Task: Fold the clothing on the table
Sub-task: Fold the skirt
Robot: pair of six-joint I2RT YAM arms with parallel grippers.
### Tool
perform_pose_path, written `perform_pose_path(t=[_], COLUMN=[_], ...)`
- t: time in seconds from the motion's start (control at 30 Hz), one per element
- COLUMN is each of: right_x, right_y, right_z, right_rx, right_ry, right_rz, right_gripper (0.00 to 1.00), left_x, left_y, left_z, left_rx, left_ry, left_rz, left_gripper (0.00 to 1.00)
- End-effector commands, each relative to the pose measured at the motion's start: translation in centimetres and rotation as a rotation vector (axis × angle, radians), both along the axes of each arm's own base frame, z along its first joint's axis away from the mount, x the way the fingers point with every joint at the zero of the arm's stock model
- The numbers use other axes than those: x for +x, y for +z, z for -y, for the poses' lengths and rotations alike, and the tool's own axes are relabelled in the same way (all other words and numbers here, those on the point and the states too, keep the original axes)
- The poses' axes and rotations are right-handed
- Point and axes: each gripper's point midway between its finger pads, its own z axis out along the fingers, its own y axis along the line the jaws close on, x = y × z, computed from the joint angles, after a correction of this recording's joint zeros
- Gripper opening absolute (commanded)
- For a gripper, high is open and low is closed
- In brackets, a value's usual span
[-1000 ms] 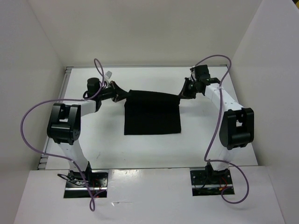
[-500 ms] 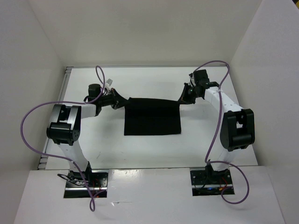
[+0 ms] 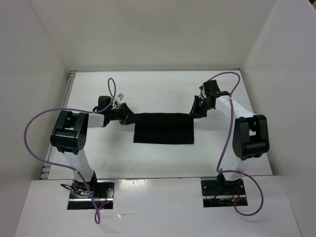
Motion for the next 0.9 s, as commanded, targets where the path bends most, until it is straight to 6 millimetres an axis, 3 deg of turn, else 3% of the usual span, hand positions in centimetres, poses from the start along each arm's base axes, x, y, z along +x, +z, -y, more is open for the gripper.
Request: perform_pose_path(t=[0.0,0.07,0.17,0.27,0.37,0.47,0.53,0.57,0.63,0.67,0.7,0.73,0.77,0.83,0.87], right_x=[-1.6,-3.2,-4.9,-6.8,-6.9,-5.1,-3.0,-2.2,-0.3,1.1,2.2,2.9,3.8,5.2,5.4], right_y=[-0.3,-0.7,0.9,2.6,4.9,6.2,7.2,6.4,6.4,5.5,5.9,5.9,6.1,5.6,5.2], right_z=[0.3,0.2,0.1,0.6,1.4,1.2,0.3,-0.1,-0.9,-1.8,-2.4,-2.7,-3.7,-4.8,-5.5], right_rx=[-0.014,-0.001,0.016,0.001,-0.033,-0.026,0.026,0.040,0.077,0.090,0.095,0.109,0.127,0.146,0.153], right_ry=[0.003,0.013,0.021,0.015,-0.024,-0.040,-0.031,-0.022,-0.013,0.005,0.017,0.025,0.048,0.082,0.098], right_rz=[-0.047,-0.110,-0.123,-0.137,-0.096,-0.025,0.043,0.037,0.066,0.077,0.104,0.117,0.144,0.153,0.143], right_gripper=[0.16,0.24,0.34,0.34,0.33,0.27,0.17,0.14,0.04,0.02,0.00,0.00,0.00,0.00,0.00], left_x=[-3.0,-3.9,-6.1,-8.1,-7.6,-4.6,-2.2,-1.1,1.4,2.7,3.6,5.0,5.4,6.5,6.8], left_y=[-1.3,-0.9,0.2,1.7,4.0,6.2,6.5,6.7,6.5,7.0,5.7,6.5,5.3,5.4,4.2], left_z=[0.4,0.6,0.7,0.4,0.5,0.2,0.4,0.5,0.7,0.9,1.0,1.1,1.3,1.6,1.7], left_rx=[0.031,0.055,0.064,0.068,0.073,0.098,0.099,0.097,0.091,0.077,0.082,0.079,0.073,0.058,0.060], left_ry=[-0.070,-0.102,-0.156,-0.181,-0.188,-0.149,-0.132,-0.116,-0.097,-0.085,-0.073,-0.071,-0.082,-0.098,-0.098], left_rz=[-0.072,-0.060,-0.083,-0.101,-0.050,0.047,0.093,0.104,0.125,0.165,0.143,0.185,0.158,0.168,0.144], left_gripper=[0.34,0.38,0.48,0.48,0.49,0.49,0.49,0.49,0.38,0.18,0.10,0.04,0.01,0.00,0.00])
